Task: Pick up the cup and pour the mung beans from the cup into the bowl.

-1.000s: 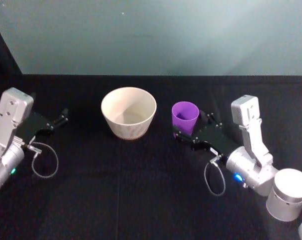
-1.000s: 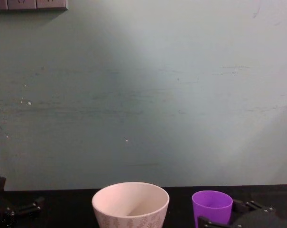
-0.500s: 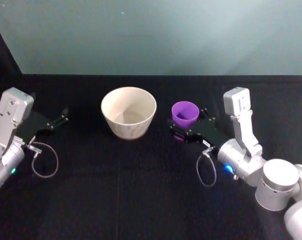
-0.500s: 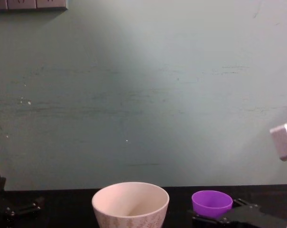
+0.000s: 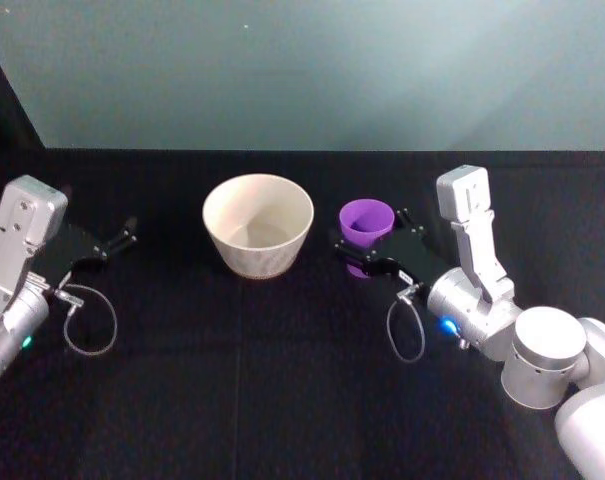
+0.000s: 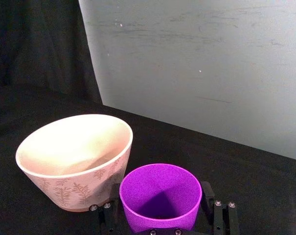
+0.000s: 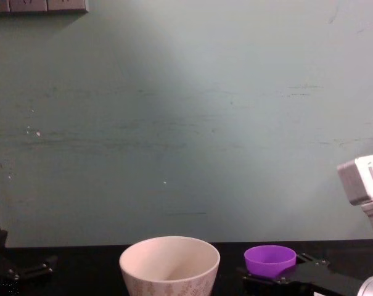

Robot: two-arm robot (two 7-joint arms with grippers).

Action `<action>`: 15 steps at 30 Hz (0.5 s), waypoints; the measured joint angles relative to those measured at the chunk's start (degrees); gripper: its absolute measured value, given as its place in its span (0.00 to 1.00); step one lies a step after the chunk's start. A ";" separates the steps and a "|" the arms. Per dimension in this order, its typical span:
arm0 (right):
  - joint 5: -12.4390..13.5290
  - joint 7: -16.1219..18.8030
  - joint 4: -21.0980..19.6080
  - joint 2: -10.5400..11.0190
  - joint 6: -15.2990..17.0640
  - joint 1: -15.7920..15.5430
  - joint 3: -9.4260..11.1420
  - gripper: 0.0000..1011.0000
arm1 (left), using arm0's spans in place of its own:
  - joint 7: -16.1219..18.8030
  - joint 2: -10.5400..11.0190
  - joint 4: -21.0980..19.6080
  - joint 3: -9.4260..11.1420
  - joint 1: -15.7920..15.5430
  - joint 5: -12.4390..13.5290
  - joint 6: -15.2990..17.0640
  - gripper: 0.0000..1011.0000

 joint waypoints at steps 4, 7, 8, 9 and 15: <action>-0.43 0.32 0.11 -0.31 0.00 -0.05 0.35 0.99 | 0.00 0.00 0.00 0.00 0.00 0.00 0.00 0.99; -0.73 0.46 -0.05 -0.44 0.03 -0.42 0.67 0.99 | 0.00 0.00 0.00 0.00 0.00 0.00 0.00 0.99; -0.83 0.52 -0.32 -0.47 0.07 -0.67 0.89 0.99 | 0.00 0.00 0.00 0.00 0.00 0.00 0.00 0.99; -0.83 0.52 -0.32 -0.47 0.07 -0.67 0.89 0.99 | 0.00 0.00 0.00 0.00 0.00 0.00 0.00 0.99; -1.35 0.50 -2.67 -0.37 0.38 -2.48 2.09 0.99 | 0.00 0.00 0.00 0.00 0.00 0.00 0.00 0.99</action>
